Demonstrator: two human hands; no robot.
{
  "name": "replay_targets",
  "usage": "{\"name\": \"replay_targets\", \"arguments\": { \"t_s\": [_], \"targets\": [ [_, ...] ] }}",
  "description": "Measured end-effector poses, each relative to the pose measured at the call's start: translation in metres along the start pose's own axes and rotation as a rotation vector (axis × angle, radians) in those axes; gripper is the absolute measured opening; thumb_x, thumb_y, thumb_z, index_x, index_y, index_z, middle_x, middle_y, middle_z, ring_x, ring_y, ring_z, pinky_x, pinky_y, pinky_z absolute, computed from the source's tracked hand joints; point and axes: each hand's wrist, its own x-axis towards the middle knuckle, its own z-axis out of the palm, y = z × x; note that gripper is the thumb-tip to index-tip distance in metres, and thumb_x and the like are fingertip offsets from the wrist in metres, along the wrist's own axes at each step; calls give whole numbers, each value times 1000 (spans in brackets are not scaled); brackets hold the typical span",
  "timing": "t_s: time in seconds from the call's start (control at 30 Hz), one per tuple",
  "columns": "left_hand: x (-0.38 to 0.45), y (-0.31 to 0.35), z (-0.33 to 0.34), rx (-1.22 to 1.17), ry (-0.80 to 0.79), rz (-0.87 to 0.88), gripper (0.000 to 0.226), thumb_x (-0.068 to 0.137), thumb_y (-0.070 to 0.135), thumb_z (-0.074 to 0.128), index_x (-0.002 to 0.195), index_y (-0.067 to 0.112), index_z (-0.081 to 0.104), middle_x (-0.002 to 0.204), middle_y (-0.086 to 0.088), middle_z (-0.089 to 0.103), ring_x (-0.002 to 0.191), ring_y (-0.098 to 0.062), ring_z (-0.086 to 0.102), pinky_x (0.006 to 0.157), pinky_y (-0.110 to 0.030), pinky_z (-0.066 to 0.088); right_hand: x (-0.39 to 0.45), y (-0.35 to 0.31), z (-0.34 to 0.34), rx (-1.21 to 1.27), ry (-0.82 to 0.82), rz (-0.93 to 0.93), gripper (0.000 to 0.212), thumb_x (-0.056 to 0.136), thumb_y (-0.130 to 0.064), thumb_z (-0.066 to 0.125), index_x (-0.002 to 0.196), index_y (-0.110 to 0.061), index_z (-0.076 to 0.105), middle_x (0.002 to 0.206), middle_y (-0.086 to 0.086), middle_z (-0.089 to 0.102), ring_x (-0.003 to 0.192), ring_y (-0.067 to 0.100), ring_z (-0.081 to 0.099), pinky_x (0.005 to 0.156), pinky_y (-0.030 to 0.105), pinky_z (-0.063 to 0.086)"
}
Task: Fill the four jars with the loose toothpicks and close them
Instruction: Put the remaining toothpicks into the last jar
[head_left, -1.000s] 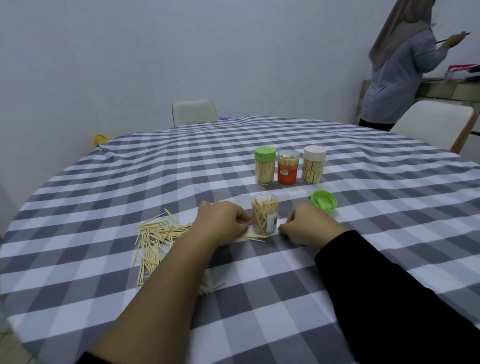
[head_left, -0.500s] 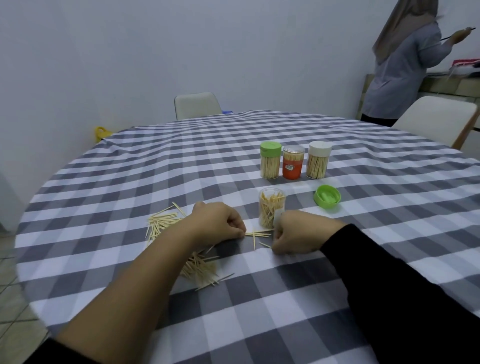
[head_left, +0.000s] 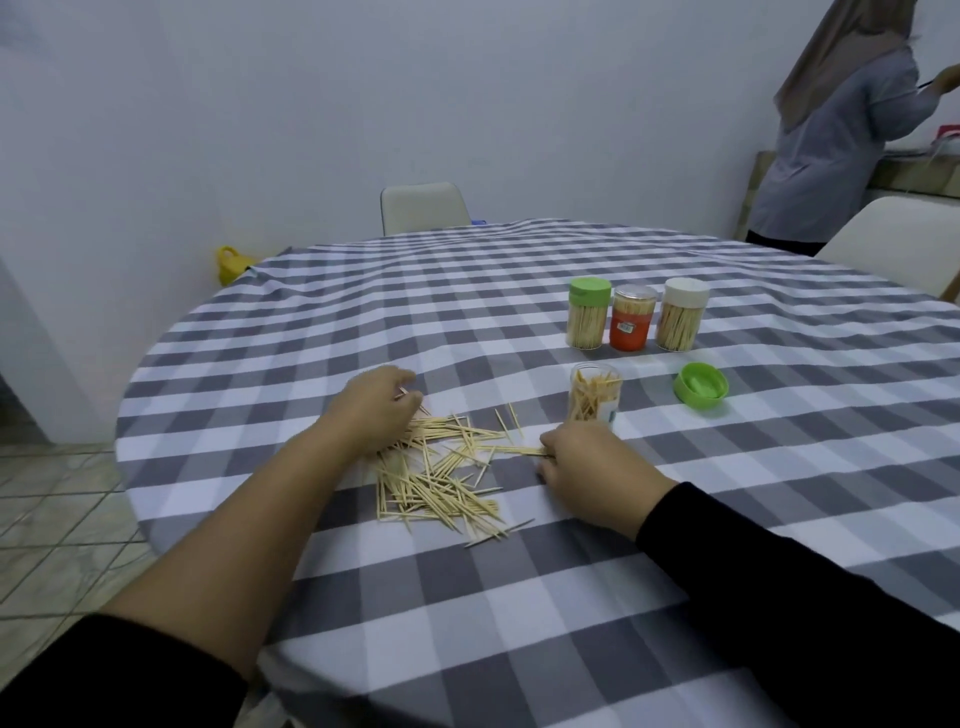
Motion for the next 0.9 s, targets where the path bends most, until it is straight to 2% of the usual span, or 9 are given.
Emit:
{"name": "replay_targets", "arguments": {
  "t_s": [0.1, 0.3, 0.37, 0.43, 0.53, 0.6, 0.73, 0.8, 0.9],
  "targets": [
    [-1, -12, 6, 5, -3, -89, 39, 99, 35, 42, 132, 19, 54, 134, -5, 56, 122, -25, 49, 101, -37, 40, 3, -14, 1, -76, 28, -34, 25, 93, -6, 39, 106, -5, 61, 108, 13, 60, 103, 29, 56, 78, 30, 41],
    [-12, -4, 7, -139, -70, 34, 30, 96, 27, 53, 124, 20, 62, 130, 3, 59, 112, -13, 54, 87, -22, 39, 18, -29, 5, 10, 92, -78, 32, 88, -2, 47, 112, -10, 66, 110, 11, 62, 106, 28, 57, 89, 32, 45],
    [-14, -3, 5, -158, -105, 67, 30, 95, 28, 54, 123, 20, 64, 129, 4, 60, 109, -11, 55, 86, -22, 40, 23, -31, 5, 70, 62, -56, 35, 89, -5, 50, 119, -13, 64, 118, 11, 61, 111, 28, 55, 94, 32, 44],
    [-15, -3, 2, -144, -131, 89, 33, 97, 30, 49, 127, 20, 61, 134, 5, 57, 115, -13, 53, 93, -24, 40, 27, -31, 3, 118, 69, -4, 35, 89, -8, 51, 122, -15, 62, 123, 11, 58, 114, 29, 53, 96, 33, 44],
    [-13, -5, -7, -97, -209, 99, 39, 99, 30, 40, 135, 23, 53, 142, 5, 49, 126, -15, 46, 104, -29, 34, 34, -27, 2, 78, 107, 61, 29, 93, -18, 43, 116, -9, 59, 120, 14, 52, 114, 31, 48, 95, 34, 40],
    [-14, -4, -13, -44, -298, 115, 42, 97, 29, 42, 138, 24, 48, 146, 4, 44, 129, -16, 43, 106, -30, 31, 37, -27, 0, 44, 8, 79, 27, 90, -18, 42, 112, -7, 54, 120, 16, 51, 113, 33, 46, 93, 36, 39],
    [-19, 5, -19, 126, -401, 138, 60, 89, 25, 57, 145, 28, 37, 147, 0, 41, 125, -18, 46, 99, -26, 37, 36, -33, -11, 113, -159, 98, 31, 89, -23, 46, 116, -8, 50, 124, 15, 53, 113, 31, 48, 86, 34, 42],
    [-19, 9, -18, 245, -374, 172, 61, 88, 23, 58, 145, 30, 37, 142, 0, 47, 119, -17, 50, 94, -26, 42, 35, -41, -12, 173, -146, 95, 43, 90, -35, 51, 124, -8, 49, 125, 12, 54, 114, 28, 49, 85, 32, 41],
    [-15, 12, -11, 401, -271, 252, 46, 94, 23, 50, 139, 31, 46, 130, 1, 58, 108, -18, 57, 89, -29, 48, 34, -54, 1, 109, -64, 44, 57, 89, -52, 52, 124, -7, 51, 121, 11, 58, 114, 27, 50, 87, 34, 42]
  ]
}}
